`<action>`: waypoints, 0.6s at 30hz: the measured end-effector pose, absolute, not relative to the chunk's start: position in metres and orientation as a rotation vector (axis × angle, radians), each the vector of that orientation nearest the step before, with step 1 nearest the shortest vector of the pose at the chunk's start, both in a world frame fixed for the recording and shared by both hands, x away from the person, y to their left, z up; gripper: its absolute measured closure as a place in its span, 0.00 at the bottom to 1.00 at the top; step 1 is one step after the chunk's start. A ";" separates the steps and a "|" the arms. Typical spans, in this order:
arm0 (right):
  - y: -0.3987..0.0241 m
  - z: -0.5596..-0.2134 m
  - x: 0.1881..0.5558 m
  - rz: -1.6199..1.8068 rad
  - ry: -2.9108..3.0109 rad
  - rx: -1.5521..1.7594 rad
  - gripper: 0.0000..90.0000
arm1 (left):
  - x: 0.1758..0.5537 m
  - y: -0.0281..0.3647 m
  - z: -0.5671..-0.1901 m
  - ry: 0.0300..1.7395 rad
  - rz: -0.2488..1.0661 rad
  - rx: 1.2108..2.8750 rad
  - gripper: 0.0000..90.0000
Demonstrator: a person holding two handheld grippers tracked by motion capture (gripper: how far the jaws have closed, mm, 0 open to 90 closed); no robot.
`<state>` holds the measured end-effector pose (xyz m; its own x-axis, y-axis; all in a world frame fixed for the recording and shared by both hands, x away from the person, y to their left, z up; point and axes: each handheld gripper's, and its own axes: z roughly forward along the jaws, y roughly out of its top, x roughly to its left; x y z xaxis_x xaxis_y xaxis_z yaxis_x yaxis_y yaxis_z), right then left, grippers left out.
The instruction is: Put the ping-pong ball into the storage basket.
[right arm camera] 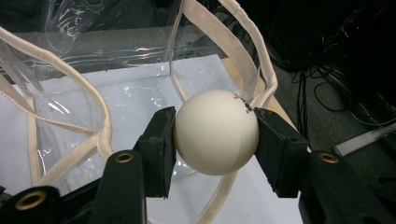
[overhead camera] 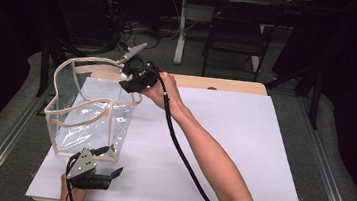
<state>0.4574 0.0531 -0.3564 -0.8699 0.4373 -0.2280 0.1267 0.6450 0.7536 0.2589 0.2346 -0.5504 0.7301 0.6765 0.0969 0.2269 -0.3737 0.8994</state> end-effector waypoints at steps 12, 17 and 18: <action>0.063 -0.361 0.459 1.068 2.496 0.436 0.56 | 0.259 0.235 -0.550 0.691 0.568 1.938 0.18; 0.067 -0.363 0.458 1.064 2.505 0.433 0.56 | 0.259 0.235 -0.550 0.691 0.568 1.939 0.18; 0.068 -0.364 0.458 1.066 2.505 0.435 0.56 | 0.259 0.235 -0.550 0.691 0.569 1.940 0.18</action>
<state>0.4581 0.0680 -0.3640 -0.8790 0.4214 -0.2232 0.1312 0.6637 0.7364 0.2587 0.2351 -0.5502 0.7302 0.6761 0.0984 0.2262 -0.3751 0.8990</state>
